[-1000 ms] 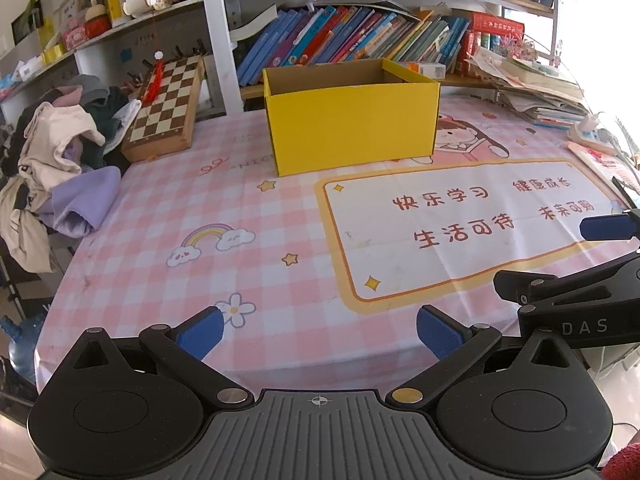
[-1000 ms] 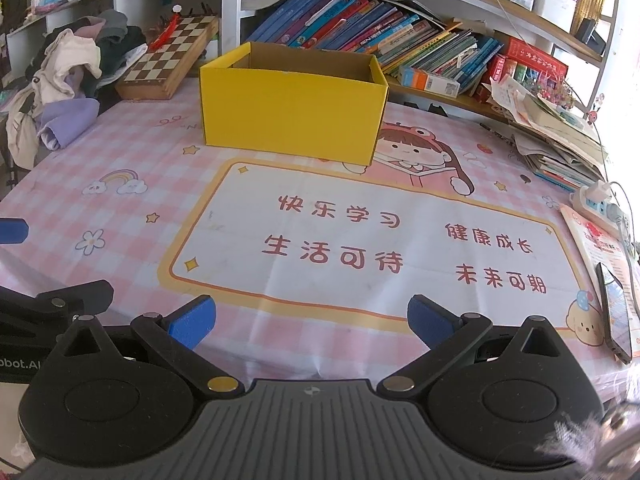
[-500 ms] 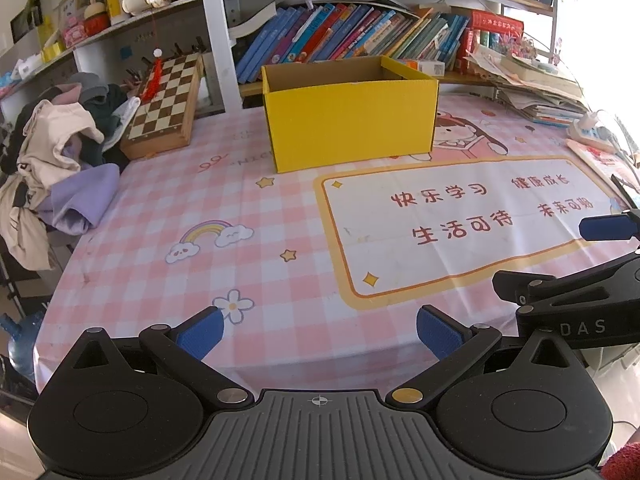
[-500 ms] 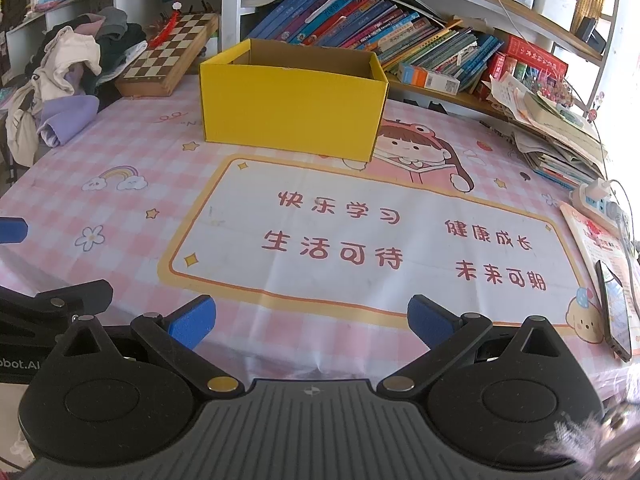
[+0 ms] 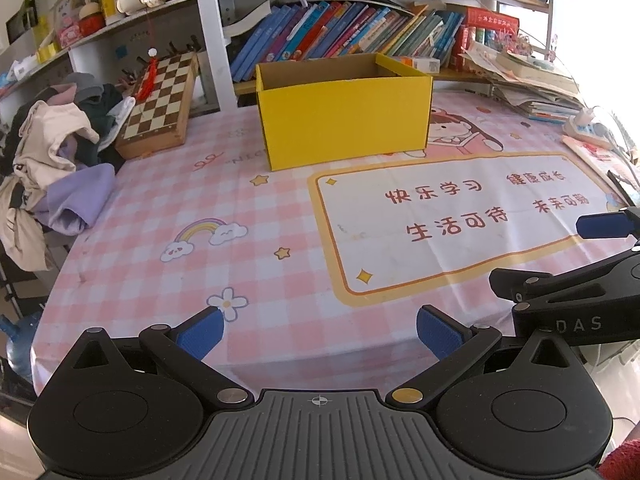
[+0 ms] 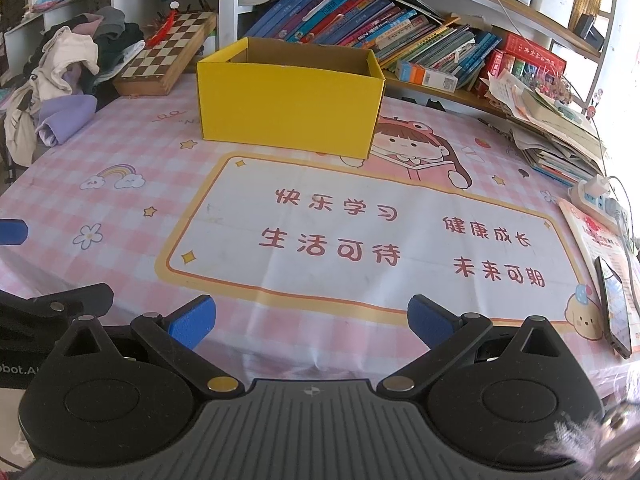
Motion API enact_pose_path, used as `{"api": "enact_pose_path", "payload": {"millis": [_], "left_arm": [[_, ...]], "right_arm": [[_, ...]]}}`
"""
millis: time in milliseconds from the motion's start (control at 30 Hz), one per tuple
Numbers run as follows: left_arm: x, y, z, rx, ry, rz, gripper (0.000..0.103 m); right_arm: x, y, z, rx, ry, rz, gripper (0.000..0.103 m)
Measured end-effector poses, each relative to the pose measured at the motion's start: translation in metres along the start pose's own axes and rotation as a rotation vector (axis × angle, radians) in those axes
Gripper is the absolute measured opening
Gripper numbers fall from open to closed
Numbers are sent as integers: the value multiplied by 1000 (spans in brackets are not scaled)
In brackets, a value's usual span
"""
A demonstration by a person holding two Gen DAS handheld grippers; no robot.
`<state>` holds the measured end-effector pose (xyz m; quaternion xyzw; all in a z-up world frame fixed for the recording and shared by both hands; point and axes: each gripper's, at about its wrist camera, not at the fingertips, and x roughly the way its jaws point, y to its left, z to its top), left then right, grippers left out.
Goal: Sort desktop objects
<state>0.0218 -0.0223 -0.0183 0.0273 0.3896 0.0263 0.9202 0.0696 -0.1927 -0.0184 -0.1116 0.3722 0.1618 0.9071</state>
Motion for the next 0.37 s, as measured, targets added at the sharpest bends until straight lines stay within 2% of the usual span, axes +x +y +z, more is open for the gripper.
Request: {"api": "enact_pose_path", "payload": {"millis": [367], "left_arm": [[1, 2, -2, -11, 3, -7, 103]], "right_arm": [[3, 0, 2, -7, 8, -1, 103]]}}
